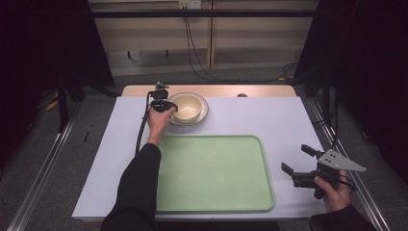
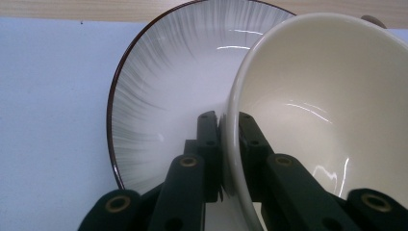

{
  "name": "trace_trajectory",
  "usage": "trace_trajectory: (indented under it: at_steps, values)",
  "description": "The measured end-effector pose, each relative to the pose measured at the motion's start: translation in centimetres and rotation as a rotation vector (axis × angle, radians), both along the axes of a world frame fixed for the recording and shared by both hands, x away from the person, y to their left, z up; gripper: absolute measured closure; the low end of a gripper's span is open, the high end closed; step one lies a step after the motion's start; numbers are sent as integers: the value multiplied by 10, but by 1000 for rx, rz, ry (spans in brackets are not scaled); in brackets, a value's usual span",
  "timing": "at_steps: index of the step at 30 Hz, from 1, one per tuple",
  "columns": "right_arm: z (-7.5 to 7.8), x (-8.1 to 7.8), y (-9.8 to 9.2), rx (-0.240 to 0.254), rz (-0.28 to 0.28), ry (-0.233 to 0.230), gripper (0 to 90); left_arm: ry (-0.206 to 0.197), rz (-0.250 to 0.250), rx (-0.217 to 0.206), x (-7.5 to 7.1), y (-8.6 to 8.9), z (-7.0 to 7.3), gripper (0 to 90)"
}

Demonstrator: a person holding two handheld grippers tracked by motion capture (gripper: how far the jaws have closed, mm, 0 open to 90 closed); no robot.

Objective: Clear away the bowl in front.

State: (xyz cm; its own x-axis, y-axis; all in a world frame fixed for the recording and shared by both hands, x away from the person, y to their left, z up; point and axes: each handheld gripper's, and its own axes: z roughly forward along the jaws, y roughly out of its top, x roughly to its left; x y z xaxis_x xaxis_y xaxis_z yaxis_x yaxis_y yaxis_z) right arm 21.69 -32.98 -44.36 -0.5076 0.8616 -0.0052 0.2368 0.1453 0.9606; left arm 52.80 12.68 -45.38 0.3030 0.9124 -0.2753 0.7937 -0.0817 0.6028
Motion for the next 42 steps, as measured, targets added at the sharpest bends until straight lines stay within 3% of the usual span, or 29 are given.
trace_trajectory:
  at_steps: [9,16,21,24,42]
  values:
    - [1,0,-1,1,1,-9,12,12,32,-90,0,7,0,822]
    - [0,-1,-2,7,7,-8,12,17,66,-103,-2,7,2,821]
    - [0,-1,-3,15,6,-5,12,13,63,-103,-1,8,3,820]
    - [0,-1,-4,17,13,-9,12,9,66,-132,-1,9,5,820]
    - [0,-2,-4,20,18,-18,12,-29,62,-127,-7,16,22,821]
